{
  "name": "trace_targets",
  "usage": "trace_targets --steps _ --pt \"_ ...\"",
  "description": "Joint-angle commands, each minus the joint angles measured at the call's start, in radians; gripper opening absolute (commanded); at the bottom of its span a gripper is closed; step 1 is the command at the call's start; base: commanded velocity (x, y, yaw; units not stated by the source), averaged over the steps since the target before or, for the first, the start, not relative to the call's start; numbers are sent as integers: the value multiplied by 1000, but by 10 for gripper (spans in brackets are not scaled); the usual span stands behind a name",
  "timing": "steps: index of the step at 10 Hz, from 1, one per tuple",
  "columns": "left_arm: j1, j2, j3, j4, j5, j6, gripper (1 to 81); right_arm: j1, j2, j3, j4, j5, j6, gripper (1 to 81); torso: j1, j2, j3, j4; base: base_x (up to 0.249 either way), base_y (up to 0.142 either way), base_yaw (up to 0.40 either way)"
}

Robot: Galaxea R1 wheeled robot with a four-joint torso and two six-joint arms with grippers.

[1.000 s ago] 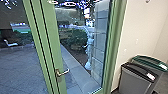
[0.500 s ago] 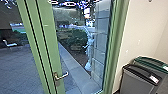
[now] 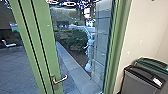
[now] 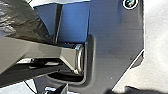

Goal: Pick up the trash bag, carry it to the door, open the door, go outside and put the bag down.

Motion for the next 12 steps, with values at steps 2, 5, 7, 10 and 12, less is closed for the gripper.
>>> trace_targets --steps 2,5,7,10,12 --pt "-45 -3 3 9 75 8 10 40 5 0 -4 -56 3 811 0 0 0 0 92 0 0" --pt "-45 0 3 9 75 8 10 42 5 0 -4 -60 3 811 0 0 0 0 83 0 0" --pt "-45 0 1 10 77 8 10 41 5 0 -4 -59 3 811 0 0 0 0 77 0 0" --pt "-45 0 1 10 77 8 10 41 5 0 -4 -59 3 811 0 0 0 0 0 0 0" --pt "-45 0 1 10 78 8 10 43 5 0 -4 -59 3 811 0 0 0 0 0 0 0"
